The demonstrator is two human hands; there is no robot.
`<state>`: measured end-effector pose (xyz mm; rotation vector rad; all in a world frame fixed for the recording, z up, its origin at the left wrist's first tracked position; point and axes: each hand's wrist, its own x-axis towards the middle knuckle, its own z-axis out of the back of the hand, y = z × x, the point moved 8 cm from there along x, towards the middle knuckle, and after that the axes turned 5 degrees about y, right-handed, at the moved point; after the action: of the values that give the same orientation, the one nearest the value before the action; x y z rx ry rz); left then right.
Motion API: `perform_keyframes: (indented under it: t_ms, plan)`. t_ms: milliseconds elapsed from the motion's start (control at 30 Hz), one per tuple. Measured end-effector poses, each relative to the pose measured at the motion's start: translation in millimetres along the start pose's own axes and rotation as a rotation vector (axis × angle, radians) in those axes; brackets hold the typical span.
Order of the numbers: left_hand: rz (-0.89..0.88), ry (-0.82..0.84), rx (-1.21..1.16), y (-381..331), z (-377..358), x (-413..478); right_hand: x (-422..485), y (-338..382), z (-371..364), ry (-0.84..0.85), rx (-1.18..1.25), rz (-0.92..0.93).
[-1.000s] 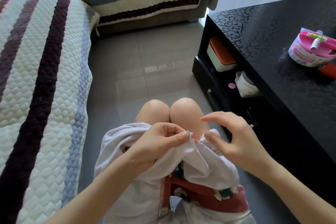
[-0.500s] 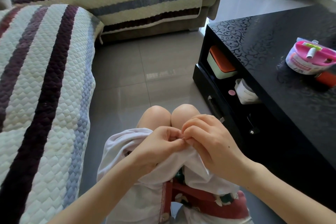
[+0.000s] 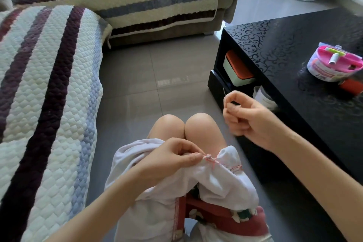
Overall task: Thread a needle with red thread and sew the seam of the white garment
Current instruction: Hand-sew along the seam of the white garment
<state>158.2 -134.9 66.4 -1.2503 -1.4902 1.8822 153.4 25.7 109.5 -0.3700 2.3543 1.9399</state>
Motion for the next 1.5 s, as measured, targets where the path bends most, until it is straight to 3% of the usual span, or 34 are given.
perform_keyframes:
  t_ms: [100,233,300,367,433,567,667,900,1033,1233,1400,1500]
  plan:
    - [0.025,0.06,-0.07,1.4,-7.1,-1.8,29.6,9.2,59.5,-0.22,-0.28,0.046]
    - [0.016,0.061,-0.112,-0.7,-6.7,-2.8,43.6,20.4,174.5,-0.769,-0.526,0.07]
    - [0.015,0.058,-0.122,-2.4,-6.3,-3.6,38.6,19.7,201.6,-0.923,-0.732,-0.01]
    - [0.01,0.066,-0.131,-3.4,-6.0,-3.9,40.6,19.4,184.1,-0.846,-0.825,-0.039]
    - [0.012,0.067,-0.146,-3.8,-5.3,-4.4,43.6,20.8,132.2,-0.576,-0.742,0.043]
    - [0.0,0.06,-0.154,-7.3,-3.1,-3.6,12.9,-1.1,5.3,0.158,-0.658,0.024]
    - [-0.011,0.068,-0.158,-11.1,-3.1,-2.3,-6.9,-18.1,-31.7,0.397,-0.753,-0.022]
    - [-0.002,0.069,-0.16,-12.8,-3.7,-4.3,2.1,-18.8,-36.4,0.344,-0.744,0.021]
    - [-0.002,0.061,-0.154,-13.5,-2.0,-6.9,20.2,-13.9,-1.2,0.013,-1.056,0.075]
    - [-0.004,0.061,-0.162,-14.9,-3.3,-10.5,38.6,-25.5,61.1,-0.399,-1.376,-0.045]
    - [0.012,0.054,-0.182,-10.8,-1.8,-10.1,41.5,-44.3,85.7,-0.483,-1.536,-0.184]
    - [0.015,0.052,-0.195,-9.3,-1.4,-9.6,38.2,-46.2,77.4,-0.458,-1.493,-0.14]
